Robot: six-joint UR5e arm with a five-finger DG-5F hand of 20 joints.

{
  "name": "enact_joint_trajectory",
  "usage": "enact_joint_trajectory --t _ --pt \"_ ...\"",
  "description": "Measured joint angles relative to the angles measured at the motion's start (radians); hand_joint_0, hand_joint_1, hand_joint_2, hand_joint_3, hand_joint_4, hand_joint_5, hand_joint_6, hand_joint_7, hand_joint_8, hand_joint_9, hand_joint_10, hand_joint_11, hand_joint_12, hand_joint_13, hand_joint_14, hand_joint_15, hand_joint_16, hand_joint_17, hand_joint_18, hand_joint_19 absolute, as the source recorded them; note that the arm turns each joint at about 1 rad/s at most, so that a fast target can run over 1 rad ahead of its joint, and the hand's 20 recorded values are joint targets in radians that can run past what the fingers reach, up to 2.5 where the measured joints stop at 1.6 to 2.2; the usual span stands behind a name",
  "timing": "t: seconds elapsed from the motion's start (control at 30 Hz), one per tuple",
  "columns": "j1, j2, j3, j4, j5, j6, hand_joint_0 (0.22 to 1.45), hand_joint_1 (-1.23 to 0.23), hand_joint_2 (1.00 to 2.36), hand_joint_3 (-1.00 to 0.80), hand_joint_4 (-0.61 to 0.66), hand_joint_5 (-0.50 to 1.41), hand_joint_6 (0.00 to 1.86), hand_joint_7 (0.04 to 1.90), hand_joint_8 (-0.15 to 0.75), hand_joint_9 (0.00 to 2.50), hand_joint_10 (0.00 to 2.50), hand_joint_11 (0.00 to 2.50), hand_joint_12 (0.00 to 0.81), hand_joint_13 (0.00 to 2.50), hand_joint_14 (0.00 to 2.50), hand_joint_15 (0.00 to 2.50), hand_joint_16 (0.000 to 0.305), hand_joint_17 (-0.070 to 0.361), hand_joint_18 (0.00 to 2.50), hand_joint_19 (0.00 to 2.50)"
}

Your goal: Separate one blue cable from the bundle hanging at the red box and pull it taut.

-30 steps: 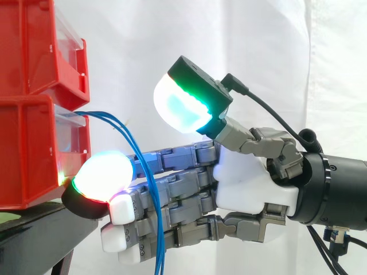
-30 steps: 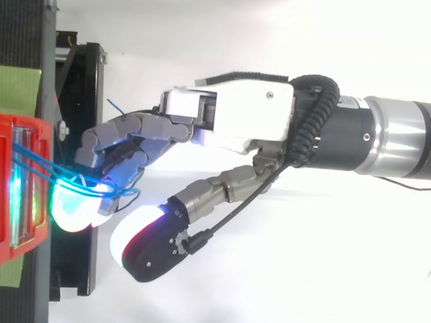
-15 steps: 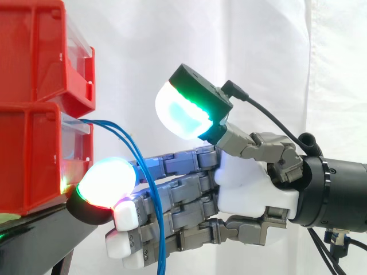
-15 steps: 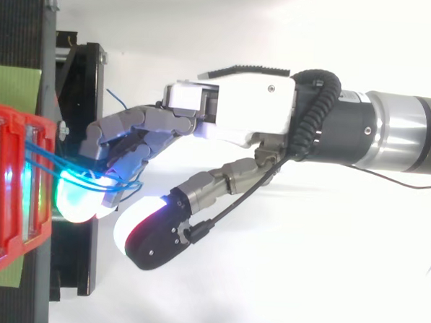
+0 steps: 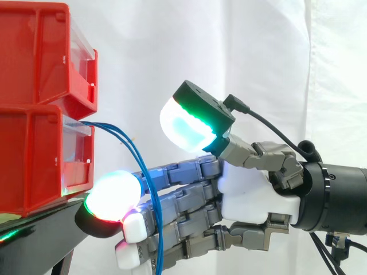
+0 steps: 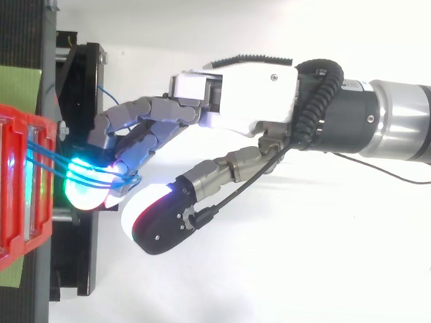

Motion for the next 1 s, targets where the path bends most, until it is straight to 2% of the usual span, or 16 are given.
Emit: enact_joint_trajectory --t 0.13,0.37,0.43,0.6,1.0 --pt "-0.004 0.0 -0.001 -0.019 -0.012 0.003 0.59 -0.54 1.0 -0.46 0.3 -0.15 0.5 0.93 0.3 0.84 0.02 0.5 0.319 0.75 0.01 0.36 0.035 0.078 0.46 0.45" --pt "-0.01 0.007 0.0 -0.073 -0.074 0.001 0.59 -0.55 1.0 -0.45 0.3 -0.15 0.5 0.94 0.295 0.84 0.02 0.5 0.32 0.75 0.01 0.36 0.035 0.078 0.46 0.45" --pt "-0.012 0.01 -0.001 -0.088 -0.082 0.001 0.59 -0.55 1.0 -0.46 0.3 -0.15 0.5 0.95 0.298 0.84 0.02 0.51 0.32 0.75 0.02 0.36 0.035 0.078 0.46 0.45" --pt "-0.015 0.018 0.0 -0.112 -0.086 -0.002 0.59 -0.55 1.0 -0.46 0.3 -0.15 0.5 0.95 0.295 0.84 0.02 0.5 0.319 0.75 0.01 0.37 0.035 0.078 0.46 0.44" --pt "-0.016 0.031 0.003 -0.114 -0.084 -0.011 0.62 -0.49 1.01 -0.44 0.3 -0.14 0.5 0.98 0.297 0.88 0.02 0.51 0.317 0.76 0.01 0.37 0.034 0.077 0.46 0.45"
